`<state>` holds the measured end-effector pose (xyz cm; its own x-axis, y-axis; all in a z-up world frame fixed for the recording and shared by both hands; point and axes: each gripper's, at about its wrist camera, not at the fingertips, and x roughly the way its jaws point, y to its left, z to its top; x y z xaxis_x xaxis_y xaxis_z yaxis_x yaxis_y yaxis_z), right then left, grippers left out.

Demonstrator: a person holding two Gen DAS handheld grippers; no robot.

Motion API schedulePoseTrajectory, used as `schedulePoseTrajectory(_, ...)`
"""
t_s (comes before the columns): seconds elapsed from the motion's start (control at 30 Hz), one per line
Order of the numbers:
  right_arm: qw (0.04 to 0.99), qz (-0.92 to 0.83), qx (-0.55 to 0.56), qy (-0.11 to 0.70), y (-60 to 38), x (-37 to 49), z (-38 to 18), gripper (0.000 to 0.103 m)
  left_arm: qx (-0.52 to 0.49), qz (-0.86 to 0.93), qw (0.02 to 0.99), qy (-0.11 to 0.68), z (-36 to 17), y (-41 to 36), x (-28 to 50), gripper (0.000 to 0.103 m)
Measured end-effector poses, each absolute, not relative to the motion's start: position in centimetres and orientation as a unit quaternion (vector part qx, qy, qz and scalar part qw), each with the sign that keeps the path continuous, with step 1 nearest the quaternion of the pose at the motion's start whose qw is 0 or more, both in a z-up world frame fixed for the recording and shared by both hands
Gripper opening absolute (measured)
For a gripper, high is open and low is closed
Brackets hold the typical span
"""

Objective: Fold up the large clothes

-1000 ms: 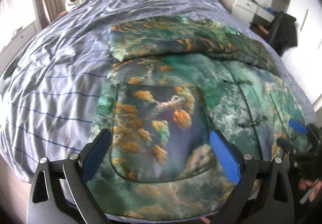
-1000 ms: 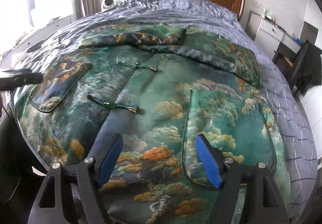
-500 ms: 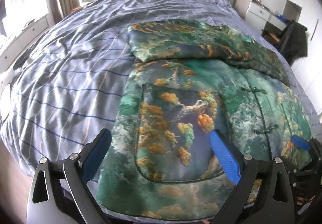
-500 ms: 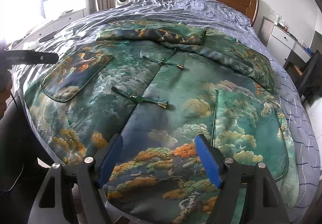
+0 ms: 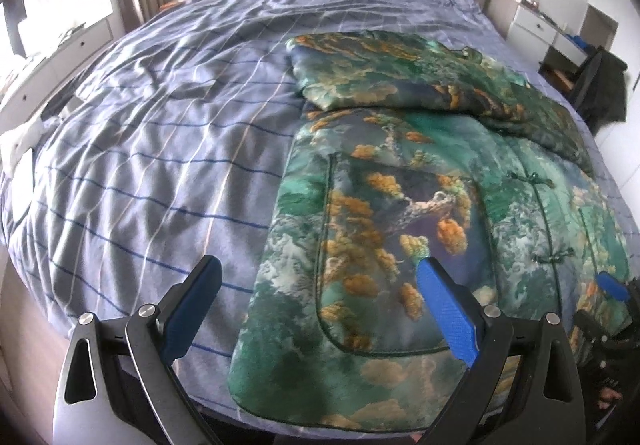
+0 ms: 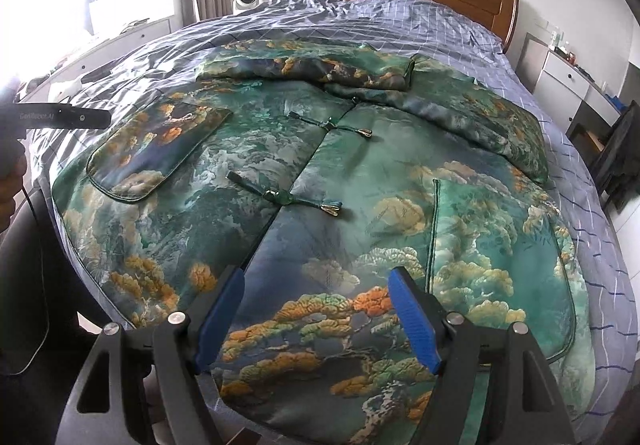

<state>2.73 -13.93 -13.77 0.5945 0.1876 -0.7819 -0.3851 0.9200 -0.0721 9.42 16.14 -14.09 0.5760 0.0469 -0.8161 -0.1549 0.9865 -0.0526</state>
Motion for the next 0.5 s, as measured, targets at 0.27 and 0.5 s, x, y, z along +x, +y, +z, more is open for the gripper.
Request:
schedulePoseTrajectory(0.27, 0.892, 0.121, -0.103, 0.424, -20.2, 3.6, -10.8, 0.076, -0.126, -0.013, 0.856, 0.502, -15.8, 19.0, 9.7, 0.098)
schedulePoseTrajectory(0.5, 0.869, 0.04, -0.064, 0.49, -32.5, 5.7, -9.5, 0.083, -0.144, -0.04, 0.833, 0.532, -18.9, 19.2, 10.3, 0.098)
